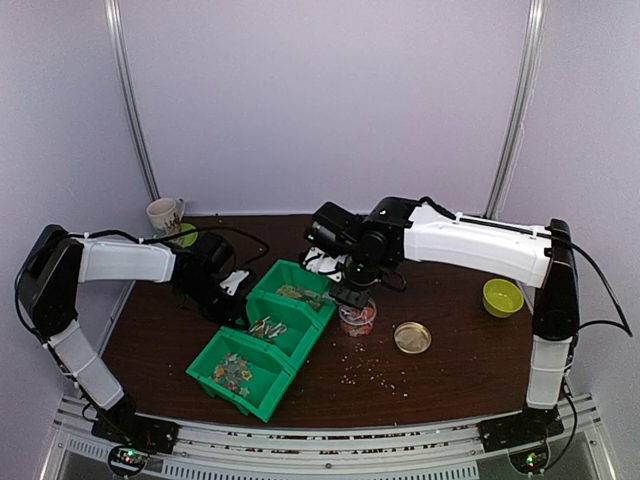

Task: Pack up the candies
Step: Scoop the fake candies from the plate.

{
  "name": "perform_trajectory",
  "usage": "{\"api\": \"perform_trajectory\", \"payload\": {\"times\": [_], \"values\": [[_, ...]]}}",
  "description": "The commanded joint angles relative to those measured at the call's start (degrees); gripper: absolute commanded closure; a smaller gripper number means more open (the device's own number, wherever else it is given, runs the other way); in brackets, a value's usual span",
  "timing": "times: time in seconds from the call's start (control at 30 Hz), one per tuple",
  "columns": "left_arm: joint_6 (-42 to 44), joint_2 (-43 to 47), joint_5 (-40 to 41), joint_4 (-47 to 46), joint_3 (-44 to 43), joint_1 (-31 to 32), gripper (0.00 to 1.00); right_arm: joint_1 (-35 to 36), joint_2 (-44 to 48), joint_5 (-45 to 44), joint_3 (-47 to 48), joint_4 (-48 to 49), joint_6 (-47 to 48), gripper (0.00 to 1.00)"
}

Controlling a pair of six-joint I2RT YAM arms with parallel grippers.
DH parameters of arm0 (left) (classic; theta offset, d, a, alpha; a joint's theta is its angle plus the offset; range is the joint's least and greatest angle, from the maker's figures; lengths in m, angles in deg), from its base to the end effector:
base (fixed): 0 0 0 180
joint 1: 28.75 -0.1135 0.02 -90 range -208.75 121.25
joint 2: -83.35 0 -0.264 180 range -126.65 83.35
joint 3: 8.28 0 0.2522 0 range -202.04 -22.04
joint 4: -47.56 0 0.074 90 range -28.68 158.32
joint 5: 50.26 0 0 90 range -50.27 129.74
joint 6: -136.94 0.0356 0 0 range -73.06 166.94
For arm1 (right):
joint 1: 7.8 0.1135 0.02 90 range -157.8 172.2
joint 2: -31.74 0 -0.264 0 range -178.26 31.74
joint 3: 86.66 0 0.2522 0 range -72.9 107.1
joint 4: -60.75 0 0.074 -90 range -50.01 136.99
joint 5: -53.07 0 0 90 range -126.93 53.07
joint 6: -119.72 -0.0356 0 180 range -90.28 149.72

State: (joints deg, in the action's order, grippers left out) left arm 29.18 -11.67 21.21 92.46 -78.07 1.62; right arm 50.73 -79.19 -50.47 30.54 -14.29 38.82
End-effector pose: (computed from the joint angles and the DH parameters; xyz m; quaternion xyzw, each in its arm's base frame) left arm 0.2599 -0.1654 0.1676 0.1344 0.9632 -0.2142 0.0908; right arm 0.2182 0.3405 0.2864 -0.5251 0.8230 -0.0288 0.2146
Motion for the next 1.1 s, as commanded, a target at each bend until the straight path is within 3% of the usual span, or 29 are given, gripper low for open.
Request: {"api": "perform_trajectory", "payload": {"times": [0.0, 0.5, 1.07], "values": [[1.5, 3.6, -0.1, -2.1, -3.8, 1.3, 1.00, 0.1, -3.0, -0.9, 4.5, -5.3, 0.7, 1.00], [2.2, 4.1, 2.8, -1.5, -4.5, 3.7, 1.00, 0.2, -17.2, 1.6, 19.5, -16.6, 3.7, 1.00], [2.8, 5.3, 2.5, -2.4, -4.4, 5.1, 1.00, 0.0, -26.7, 9.4, 25.7, -11.0, 4.3, 1.00]]}}
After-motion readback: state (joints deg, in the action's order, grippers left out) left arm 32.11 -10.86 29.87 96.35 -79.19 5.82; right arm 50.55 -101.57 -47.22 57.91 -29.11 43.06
